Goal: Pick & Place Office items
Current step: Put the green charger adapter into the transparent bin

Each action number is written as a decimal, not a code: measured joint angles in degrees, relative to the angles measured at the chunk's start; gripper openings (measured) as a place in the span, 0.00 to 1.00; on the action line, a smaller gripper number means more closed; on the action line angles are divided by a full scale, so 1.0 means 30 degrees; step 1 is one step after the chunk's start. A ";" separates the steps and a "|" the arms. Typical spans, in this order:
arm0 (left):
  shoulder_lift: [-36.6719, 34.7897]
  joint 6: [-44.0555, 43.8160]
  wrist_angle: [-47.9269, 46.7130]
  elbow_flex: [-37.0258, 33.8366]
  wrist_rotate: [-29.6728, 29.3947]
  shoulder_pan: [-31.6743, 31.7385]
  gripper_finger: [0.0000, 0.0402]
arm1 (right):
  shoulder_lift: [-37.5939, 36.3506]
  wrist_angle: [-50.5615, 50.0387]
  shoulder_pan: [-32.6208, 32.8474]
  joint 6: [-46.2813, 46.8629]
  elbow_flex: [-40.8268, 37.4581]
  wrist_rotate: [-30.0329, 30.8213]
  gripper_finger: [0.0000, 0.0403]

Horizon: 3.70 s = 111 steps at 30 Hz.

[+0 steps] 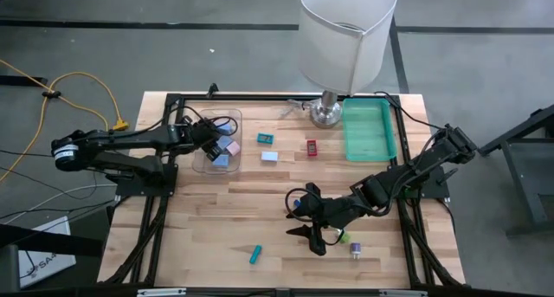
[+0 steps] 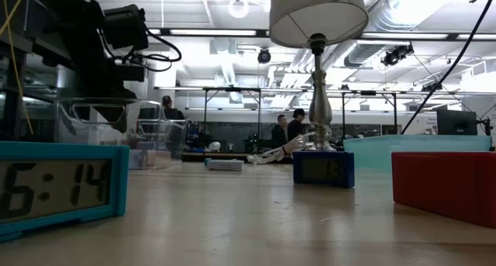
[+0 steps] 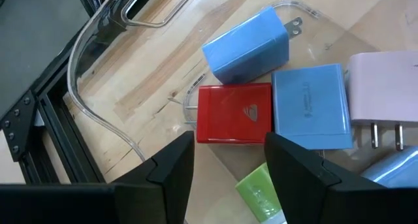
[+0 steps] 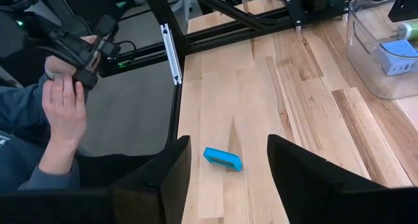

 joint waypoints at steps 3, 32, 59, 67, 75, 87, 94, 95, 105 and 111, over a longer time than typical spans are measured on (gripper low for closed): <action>0.0000 0.0187 0.0457 0.0000 0.0000 0.0000 0.44 | 0.0000 0.0000 0.0001 0.0000 0.0000 0.0000 0.47; -0.5761 0.4839 0.5289 0.0189 0.0000 -0.7161 0.44 | 0.0000 0.0000 0.0002 0.0000 0.0000 0.0000 0.47; 0.1525 0.4328 1.5783 0.0197 0.0005 -1.5947 0.44 | 0.0000 0.0001 0.0002 0.0000 0.0000 0.0000 0.47; 0.4015 0.4283 1.8332 0.0197 0.0007 -1.7116 0.44 | 0.0000 -0.0007 -0.0004 0.0000 0.0000 0.0000 0.47; 0.4350 0.4277 1.9082 0.0197 0.0000 -1.7177 0.44 | 0.0000 0.0001 0.0003 0.0000 0.0000 0.0000 0.47; 0.4350 0.4278 1.9232 0.0197 -0.0007 -1.7172 0.44 | 0.0000 0.0000 0.0003 0.0000 0.0000 0.0000 0.47; 0.4350 0.4284 1.9211 0.0197 -0.0007 -1.7172 0.44 | 0.0000 0.0007 -0.0004 -0.0006 0.0000 0.0000 0.47; 0.4350 0.4284 1.9214 0.0199 -0.0007 -1.7170 0.44 | 0.0000 0.0000 0.0004 0.0000 0.0000 0.0000 0.47; 0.4350 0.4291 1.9211 0.0197 -0.0007 -1.7171 0.44 | 0.0000 0.0007 0.0000 -0.0004 0.0000 0.0000 0.47; 0.4350 0.4299 1.9205 0.0197 -0.0007 -1.7171 0.44 | 0.0000 0.0076 0.0002 0.0000 0.0000 0.0000 0.47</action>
